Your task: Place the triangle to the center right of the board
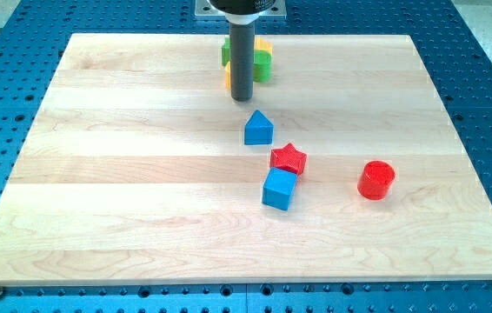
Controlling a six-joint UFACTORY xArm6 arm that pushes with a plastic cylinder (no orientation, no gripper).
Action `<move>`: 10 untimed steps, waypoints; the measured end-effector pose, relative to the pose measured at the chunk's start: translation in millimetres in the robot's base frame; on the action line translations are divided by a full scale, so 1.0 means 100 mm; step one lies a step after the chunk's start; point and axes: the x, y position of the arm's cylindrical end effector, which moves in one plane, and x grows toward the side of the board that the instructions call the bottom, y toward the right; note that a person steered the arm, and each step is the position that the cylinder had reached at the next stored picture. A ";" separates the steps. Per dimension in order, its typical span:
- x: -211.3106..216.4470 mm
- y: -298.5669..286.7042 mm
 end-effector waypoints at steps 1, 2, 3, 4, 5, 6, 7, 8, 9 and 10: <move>0.00 -0.13; -0.23 -0.06; -0.22 -0.04; -0.22 -0.16; -0.22 -0.26; -0.22 -0.28; -0.21 -0.27; -0.19 -0.26; -0.19 -0.26; -0.16 -0.26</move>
